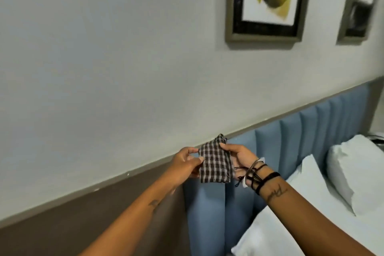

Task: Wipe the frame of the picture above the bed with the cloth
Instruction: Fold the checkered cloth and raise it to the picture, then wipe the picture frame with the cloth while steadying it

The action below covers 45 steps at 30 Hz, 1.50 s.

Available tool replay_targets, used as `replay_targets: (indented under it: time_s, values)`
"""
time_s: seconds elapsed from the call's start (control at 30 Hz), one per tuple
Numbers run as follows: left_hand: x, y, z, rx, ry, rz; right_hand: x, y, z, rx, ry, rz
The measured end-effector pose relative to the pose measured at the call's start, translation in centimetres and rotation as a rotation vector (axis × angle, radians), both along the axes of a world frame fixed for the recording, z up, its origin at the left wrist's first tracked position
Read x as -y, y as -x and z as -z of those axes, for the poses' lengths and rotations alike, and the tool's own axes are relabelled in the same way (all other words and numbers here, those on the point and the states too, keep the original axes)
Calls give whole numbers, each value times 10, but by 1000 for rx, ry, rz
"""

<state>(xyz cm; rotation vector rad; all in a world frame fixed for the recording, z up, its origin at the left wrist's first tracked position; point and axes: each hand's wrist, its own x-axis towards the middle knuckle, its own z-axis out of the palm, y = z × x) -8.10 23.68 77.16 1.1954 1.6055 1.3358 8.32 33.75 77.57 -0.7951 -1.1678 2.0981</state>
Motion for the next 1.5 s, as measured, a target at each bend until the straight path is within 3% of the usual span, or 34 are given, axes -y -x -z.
replay_targets:
  time_s: [0.17,0.4,0.47,0.63,0.77,0.93,1.1,1.23,1.5]
  values:
    - [-10,-12,-44,-130,-48,69,8,-17,-35,-181,7,40]
    - [-35,-21,-98,-574,-114,171,-18,-39,-69,-439,28,94]
    - [-49,-20,-125,-766,-168,121,-34,-49,-84,-481,-6,154]
    - [-95,-18,-215,-1508,-421,-71,-84,-71,-156,-578,-189,333]
    - [-138,-25,-293,-1872,-533,-290,-123,-68,-217,-606,-404,377]
    - [-179,-36,-379,-2053,-468,-577,-150,-26,-272,-610,-685,429]
    - [-202,-41,-426,-2154,-365,-503,-159,26,-306,-512,-1021,270]
    - [-214,-35,-443,-2223,-316,-526,-174,56,-332,-544,-1102,271]
    - [-242,-23,-446,-2062,-403,-583,-197,54,-381,-421,-1334,344]
